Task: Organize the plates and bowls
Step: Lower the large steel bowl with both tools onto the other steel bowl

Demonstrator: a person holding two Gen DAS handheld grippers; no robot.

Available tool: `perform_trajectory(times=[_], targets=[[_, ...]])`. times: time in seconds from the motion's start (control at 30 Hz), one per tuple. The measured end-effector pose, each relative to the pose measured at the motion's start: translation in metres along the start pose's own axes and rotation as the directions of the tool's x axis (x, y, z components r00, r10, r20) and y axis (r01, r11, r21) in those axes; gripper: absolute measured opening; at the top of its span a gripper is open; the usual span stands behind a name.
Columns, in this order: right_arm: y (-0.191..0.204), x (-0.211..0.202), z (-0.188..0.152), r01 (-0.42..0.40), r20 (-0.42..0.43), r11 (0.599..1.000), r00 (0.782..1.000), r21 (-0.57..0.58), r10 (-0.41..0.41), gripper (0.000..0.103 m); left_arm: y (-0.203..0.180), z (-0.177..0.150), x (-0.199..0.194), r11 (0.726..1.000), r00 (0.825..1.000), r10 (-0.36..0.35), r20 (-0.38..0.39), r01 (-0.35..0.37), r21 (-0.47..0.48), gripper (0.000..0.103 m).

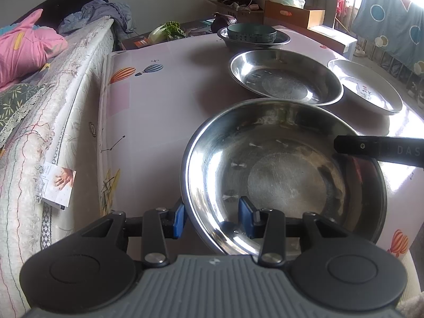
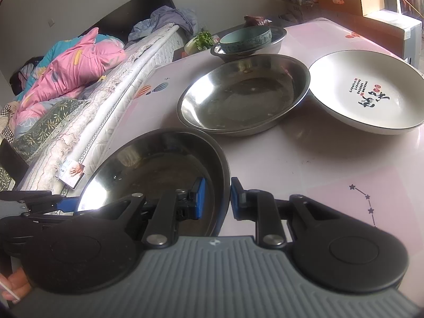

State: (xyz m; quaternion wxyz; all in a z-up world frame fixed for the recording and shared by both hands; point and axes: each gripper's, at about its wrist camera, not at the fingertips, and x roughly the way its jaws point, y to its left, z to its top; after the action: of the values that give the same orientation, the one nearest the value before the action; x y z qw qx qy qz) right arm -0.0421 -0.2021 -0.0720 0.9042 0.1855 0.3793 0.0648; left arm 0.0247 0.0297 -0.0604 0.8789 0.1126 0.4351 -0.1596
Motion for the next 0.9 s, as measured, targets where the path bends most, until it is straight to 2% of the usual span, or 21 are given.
perform_trajectory(times=[0.9], targets=[[0.0007, -0.0083, -0.0008, -0.005, 0.031, 1.0, 0.999, 0.002, 0.005, 0.02, -0.0027, 0.0028, -0.006, 1.0, 1.0, -0.011, 0.019, 0.011, 0.0, 0.042]])
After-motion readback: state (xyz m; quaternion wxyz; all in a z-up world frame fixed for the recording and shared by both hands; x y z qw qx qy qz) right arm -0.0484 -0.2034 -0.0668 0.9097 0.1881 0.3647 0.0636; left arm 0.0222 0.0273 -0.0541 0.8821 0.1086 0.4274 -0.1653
